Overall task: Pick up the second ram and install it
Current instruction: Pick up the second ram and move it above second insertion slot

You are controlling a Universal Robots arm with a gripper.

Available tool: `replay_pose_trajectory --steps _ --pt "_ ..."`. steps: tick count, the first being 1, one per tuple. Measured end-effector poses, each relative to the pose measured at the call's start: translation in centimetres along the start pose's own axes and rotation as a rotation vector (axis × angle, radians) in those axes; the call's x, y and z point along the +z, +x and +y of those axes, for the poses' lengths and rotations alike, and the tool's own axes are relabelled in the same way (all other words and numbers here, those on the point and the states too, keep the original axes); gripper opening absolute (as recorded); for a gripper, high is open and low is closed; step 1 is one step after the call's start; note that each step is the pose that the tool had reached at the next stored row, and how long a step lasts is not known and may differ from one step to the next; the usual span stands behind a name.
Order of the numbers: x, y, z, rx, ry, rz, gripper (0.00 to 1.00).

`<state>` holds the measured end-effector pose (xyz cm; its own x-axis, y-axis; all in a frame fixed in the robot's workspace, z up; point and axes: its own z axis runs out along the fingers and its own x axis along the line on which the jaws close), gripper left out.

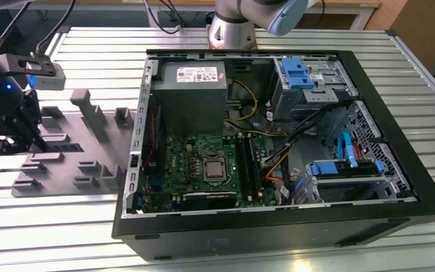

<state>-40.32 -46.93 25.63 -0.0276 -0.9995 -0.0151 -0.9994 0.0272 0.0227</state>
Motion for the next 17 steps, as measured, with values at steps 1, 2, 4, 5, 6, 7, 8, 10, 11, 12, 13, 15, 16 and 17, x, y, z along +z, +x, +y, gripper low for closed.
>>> replay_pose_trajectory --steps 1,2,4,5,6,7,8,10,11,12,13,15,16,17 --pt "-0.03 0.0 0.0 0.0 0.0 0.0 0.14" --pt "-0.08 0.0 0.0 0.0 -0.0001 0.0001 0.14" --pt "-0.13 0.0 0.01 0.0 0.0001 -0.0001 0.14" --pt "-0.15 0.0 0.01 0.0 0.0001 -0.0001 0.14" --pt "-0.17 0.0 0.01 0.0 0.0 0.0 0.14" --pt "-0.17 -0.01 0.01 0.0 0.0 0.0 0.14" --pt "-0.17 0.0 0.01 0.0 0.0 0.0 0.14" --pt "-0.2 -0.01 -0.04 0.0 -0.0003 0.0002 0.14" --pt "-0.2 0.0 -0.11 0.0 -0.0003 0.0002 0.14" --pt "-0.19 -0.01 -0.16 0.0 -0.0001 0.0001 0.14" --pt "-0.18 -0.01 -0.17 0.0 0.0 0.0 0.14" --pt "-0.18 -0.01 -0.17 0.0 0.0 0.0001 0.14" --pt "-0.18 -0.01 -0.18 0.0 0.0 0.0 0.14" --pt "-0.18 -0.01 -0.19 0.0 0.0 0.0 0.14"
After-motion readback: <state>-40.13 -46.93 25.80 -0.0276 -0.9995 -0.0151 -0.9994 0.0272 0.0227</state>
